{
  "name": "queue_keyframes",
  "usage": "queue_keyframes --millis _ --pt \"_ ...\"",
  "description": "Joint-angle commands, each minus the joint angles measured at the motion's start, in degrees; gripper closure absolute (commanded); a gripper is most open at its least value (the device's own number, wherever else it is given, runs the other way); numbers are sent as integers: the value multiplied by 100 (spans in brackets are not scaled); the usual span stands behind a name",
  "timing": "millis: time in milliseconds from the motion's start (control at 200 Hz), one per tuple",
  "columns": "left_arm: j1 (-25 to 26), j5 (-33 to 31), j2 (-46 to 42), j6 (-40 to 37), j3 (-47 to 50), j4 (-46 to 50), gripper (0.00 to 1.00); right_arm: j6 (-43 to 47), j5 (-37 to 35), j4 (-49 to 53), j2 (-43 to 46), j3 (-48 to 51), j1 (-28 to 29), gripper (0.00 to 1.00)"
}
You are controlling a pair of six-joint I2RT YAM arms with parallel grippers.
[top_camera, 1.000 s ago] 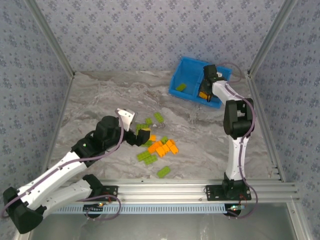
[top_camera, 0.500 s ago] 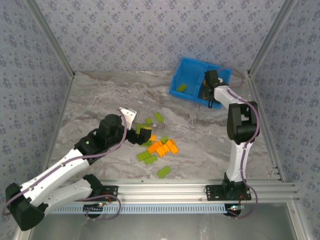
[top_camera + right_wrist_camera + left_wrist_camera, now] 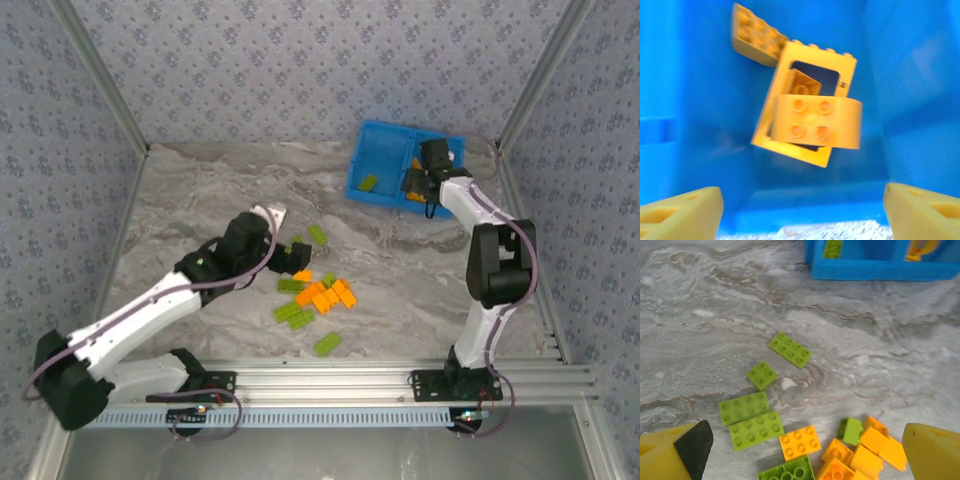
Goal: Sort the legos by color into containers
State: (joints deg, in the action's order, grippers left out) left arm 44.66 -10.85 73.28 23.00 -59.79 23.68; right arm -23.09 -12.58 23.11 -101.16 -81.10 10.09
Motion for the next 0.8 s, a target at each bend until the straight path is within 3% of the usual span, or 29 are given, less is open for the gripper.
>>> queue_keyframes --millis 0,100,220,375,525,795 --pt "18 -580 814 806 -751 926 1 -223 -47 191 759 380 223 8" --pt "31 -390 1539 1511 -1206 895 3 -433 -96 219 1395 906 570 6" --pt "112 -565 2462 2568 -1920 1172 12 -822 -262 367 2124 1561 1119 1" --pt "145 -583 3610 3408 -2932 1712 16 -1127 -525 701 2808 2043 1743 0" --pt "134 -729 4261 3859 -3455 1784 18 -1137 -441 922 3382 2315 1914 0" --pt "112 -772 5379 4012 -4420 1966 28 -1092 -557 1315 3910 2546 2001 0"
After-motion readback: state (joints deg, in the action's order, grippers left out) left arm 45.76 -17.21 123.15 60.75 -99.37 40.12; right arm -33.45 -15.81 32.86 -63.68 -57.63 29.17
